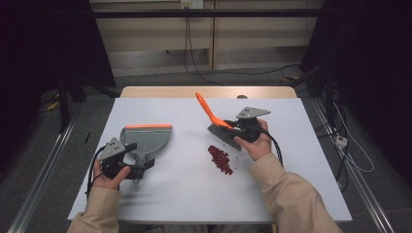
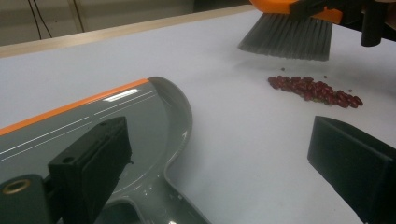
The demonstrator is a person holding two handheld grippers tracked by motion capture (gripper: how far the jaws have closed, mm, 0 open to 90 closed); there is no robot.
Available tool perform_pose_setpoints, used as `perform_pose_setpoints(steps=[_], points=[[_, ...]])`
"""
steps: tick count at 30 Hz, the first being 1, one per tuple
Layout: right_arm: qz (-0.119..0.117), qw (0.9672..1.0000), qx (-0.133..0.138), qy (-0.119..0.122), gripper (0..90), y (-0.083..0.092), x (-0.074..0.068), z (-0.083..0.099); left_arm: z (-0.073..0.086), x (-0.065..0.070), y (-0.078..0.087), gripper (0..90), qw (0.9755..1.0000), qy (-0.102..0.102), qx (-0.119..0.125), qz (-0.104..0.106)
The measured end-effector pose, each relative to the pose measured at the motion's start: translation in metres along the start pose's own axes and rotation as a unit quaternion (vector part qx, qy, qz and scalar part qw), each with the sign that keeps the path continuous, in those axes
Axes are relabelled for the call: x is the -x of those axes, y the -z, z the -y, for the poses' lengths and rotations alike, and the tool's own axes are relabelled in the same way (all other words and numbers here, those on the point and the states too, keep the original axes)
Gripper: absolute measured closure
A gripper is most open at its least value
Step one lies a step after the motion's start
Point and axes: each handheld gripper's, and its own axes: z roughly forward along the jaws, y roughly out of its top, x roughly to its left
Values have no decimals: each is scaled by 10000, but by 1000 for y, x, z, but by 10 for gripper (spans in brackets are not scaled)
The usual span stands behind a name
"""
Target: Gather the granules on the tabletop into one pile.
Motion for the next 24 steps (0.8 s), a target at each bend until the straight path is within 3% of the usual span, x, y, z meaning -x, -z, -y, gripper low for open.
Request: perform_pose_setpoints(steps=[6, 10, 11, 14, 15, 21, 24], points=[[-197, 9986, 44, 481, 713, -10, 9, 4, 0, -1, 0, 56, 10000, 22, 21, 4], [-389, 9940, 172, 1010, 712, -15, 13, 4, 0, -1, 0, 56, 10000, 1, -13, -5], [-438, 9911, 170, 1246, 713, -17, 13, 5, 0, 0, 0, 57, 10000, 22, 12, -5], [-546, 9856, 5, 1598, 713, -21, 12, 8, 0, 0, 0, 57, 10000, 30, 14, -8], [-622, 9844, 8, 1645, 713, -22, 12, 10, 0, 0, 0, 57, 10000, 26, 14, -7], [-1136, 9697, -27, 2164, 713, -16, 4, 14, 1, -1, 1, 56, 10000, -3, -6, -13], [-1332, 9641, -22, 2299, 713, -11, 0, 16, 1, -1, 1, 57, 10000, -14, -17, -21]])
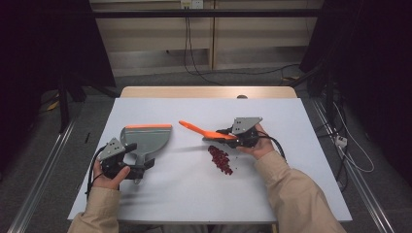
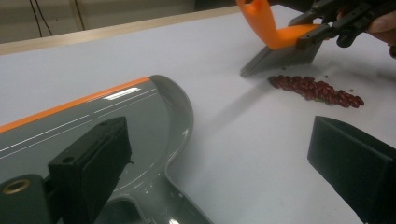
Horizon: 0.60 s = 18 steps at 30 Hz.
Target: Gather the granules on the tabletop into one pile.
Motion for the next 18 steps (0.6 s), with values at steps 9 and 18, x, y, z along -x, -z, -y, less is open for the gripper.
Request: perform_pose_setpoints(steps=[9, 18], points=[[-300, 9995, 128, -22, 709, 7, -17, 0, 0, 1, 0, 57, 10000, 62, 35, -8], [-402, 9988, 221, -151, 706, 10, -29, -1, 0, 1, 0, 57, 10000, 35, 36, 3]])
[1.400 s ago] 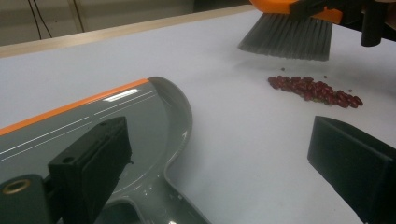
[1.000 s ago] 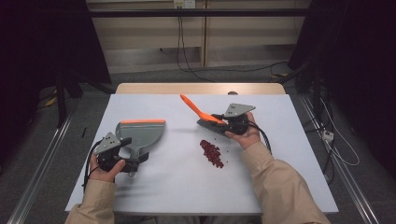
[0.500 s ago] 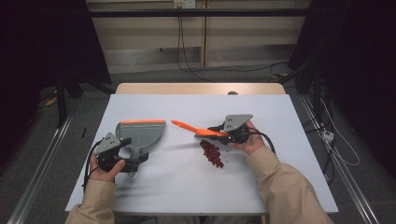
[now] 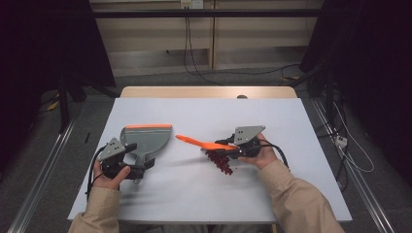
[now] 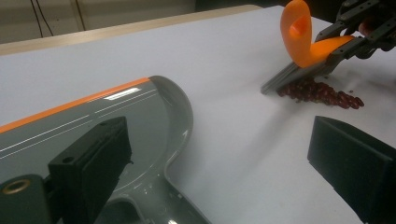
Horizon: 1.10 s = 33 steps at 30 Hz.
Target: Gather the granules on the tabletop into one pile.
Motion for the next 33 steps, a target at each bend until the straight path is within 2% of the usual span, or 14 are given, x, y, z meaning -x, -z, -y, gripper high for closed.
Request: perform_pose_setpoints(steps=[3, 7, 14, 18, 21, 27, 29, 33], points=[[-31, 9999, 64, -113, 706, 2, -2, 1, 0, 0, 0, 57, 10000, -34, -17, 0], [-61, 9999, 45, -108, 705, 2, -6, 0, 0, 1, 0, 57, 10000, 17, 9, 11], [-104, 9998, 83, -135, 705, 1, -12, -3, 0, 1, -1, 57, 10000, -47, -55, 11], [-135, 9996, 137, -204, 707, 1, -13, -3, 0, 2, -1, 57, 10000, -39, -36, 18], [-102, 9997, 112, -169, 707, 0, -15, -5, 0, 1, -1, 57, 10000, -19, -18, 10], [-119, 9989, 232, -378, 710, -2, -15, -6, 0, 1, -1, 57, 10000, -47, -51, 14], [-69, 9990, 236, -373, 711, -4, -15, -7, 0, 1, -1, 56, 10000, -50, -50, 13], [41, 9981, 296, -540, 711, -3, -12, -7, 0, 1, -1, 57, 10000, -30, -48, 30]])
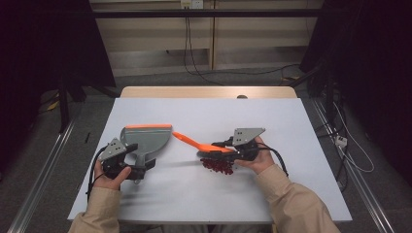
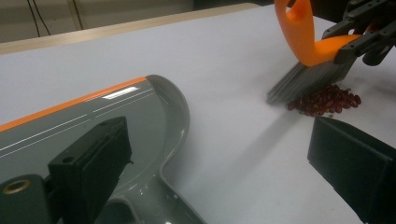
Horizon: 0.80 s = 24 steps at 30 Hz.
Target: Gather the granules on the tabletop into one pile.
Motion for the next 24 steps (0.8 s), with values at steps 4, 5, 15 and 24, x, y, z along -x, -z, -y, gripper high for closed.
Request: perform_pose_setpoints(steps=[4, 5, 15, 24], points=[[165, 9997, 18, -166, 711, 0, 1, 0, 0, 0, 0, 56, 10000, 6, -3, 2], [241, 9993, 41, -297, 711, 1, 1, 0, 0, 0, 0, 57, 10000, 2, -3, 2], [1257, 9748, 419, -1795, 711, -2, -9, -20, 0, 1, -1, 57, 10000, 13, 11, 12], [1790, 9327, 771, -3035, 712, -22, -26, -31, 0, 0, -1, 56, 10000, -44, -15, 9]])
